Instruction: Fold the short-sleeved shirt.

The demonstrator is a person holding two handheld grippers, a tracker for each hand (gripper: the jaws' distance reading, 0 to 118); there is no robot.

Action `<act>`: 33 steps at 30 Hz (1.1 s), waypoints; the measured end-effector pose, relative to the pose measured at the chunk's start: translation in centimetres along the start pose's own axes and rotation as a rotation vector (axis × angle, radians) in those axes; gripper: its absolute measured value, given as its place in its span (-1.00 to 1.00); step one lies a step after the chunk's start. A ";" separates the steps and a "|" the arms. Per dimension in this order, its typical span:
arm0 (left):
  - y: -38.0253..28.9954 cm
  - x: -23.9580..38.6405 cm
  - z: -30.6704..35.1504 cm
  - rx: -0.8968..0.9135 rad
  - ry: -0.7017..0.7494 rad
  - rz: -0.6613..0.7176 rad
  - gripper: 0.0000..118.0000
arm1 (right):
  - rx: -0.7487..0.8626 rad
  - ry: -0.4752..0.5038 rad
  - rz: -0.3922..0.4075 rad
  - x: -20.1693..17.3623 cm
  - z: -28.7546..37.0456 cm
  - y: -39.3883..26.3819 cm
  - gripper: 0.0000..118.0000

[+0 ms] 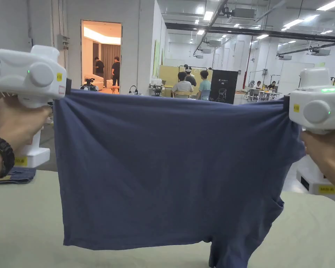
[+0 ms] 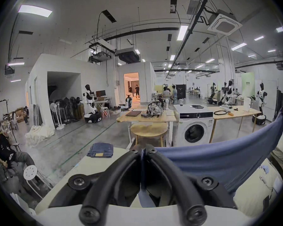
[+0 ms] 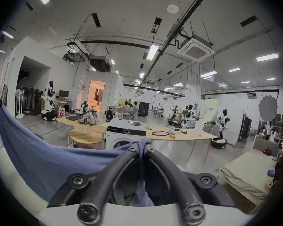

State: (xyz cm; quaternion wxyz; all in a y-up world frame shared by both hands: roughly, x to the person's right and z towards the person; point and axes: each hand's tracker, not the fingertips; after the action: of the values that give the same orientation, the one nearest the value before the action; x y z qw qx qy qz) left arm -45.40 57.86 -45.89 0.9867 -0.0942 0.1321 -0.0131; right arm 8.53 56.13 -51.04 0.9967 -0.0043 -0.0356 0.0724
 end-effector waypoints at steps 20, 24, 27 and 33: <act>-20.7 -1.9 13.6 -0.119 -0.121 0.051 -1.00 | -0.196 0.024 0.061 2.2 18.2 -16.5 -0.96; -24.5 -2.5 17.7 -0.135 -0.131 0.056 -1.00 | -0.241 0.042 0.051 2.9 22.7 -19.1 -0.96; -27.9 -3.2 20.2 -0.175 -0.143 0.068 -1.00 | -0.292 0.066 0.055 2.9 25.0 -21.9 -0.96; -35.1 -4.4 24.1 -0.293 -0.144 0.092 -1.00 | -0.422 0.099 0.053 2.6 30.2 -27.9 -0.96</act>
State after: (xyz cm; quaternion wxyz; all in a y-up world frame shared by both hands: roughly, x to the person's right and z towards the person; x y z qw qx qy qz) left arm -43.33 28.00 -15.27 0.9688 -0.2318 0.0655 0.0582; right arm 12.93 29.03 -20.33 0.9720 -0.2173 -0.0010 0.0890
